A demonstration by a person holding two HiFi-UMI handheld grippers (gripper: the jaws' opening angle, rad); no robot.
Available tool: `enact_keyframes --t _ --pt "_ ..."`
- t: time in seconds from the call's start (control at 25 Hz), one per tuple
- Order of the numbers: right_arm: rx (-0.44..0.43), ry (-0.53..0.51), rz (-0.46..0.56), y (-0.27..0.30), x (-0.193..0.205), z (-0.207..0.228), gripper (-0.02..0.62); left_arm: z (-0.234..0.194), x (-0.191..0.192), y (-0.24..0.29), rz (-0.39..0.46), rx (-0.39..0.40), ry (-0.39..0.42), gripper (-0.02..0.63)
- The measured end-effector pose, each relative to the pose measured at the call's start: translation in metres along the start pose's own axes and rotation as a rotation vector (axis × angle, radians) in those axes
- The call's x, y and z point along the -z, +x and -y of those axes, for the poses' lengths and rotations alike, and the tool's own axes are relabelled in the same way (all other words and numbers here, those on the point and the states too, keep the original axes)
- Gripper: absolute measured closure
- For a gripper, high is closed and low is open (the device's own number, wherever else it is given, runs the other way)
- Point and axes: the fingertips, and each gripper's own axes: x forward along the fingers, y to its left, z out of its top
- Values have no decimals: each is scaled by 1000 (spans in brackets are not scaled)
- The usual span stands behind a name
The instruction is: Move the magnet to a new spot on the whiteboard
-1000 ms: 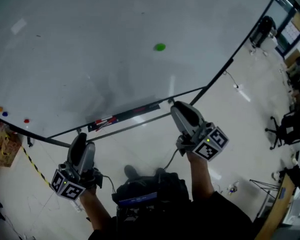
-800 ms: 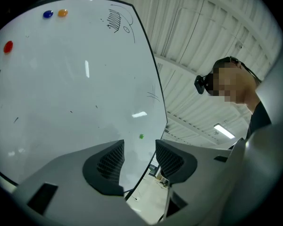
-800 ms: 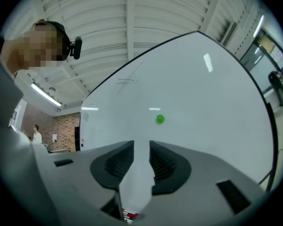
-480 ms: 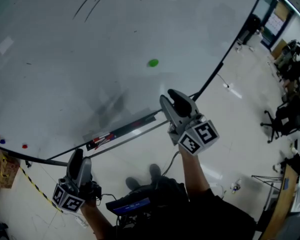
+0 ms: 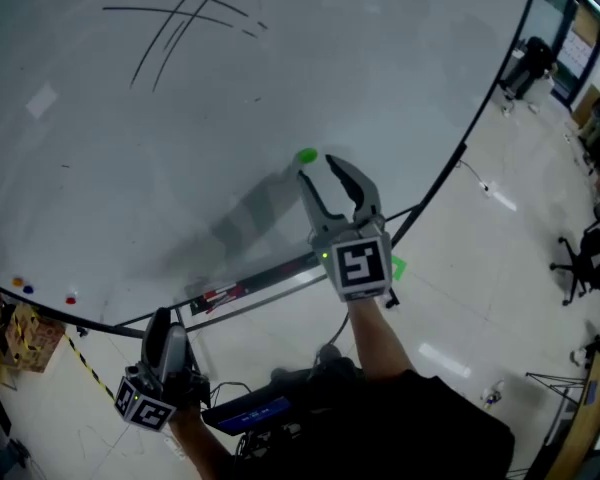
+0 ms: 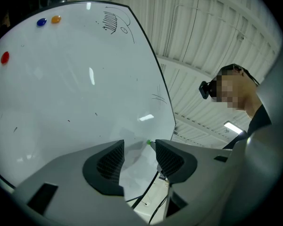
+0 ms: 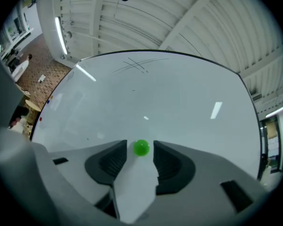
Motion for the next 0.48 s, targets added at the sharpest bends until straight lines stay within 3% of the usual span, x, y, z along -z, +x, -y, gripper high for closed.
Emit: enact_keyframes --t 0.32,0.48 --pt "46 -107 -14 21 3 -2 394 6 4 10 -1 -5 -32 394" --pt "35 -107 -16 23 2 -3 433 3 6 6 0 1 -18 394"
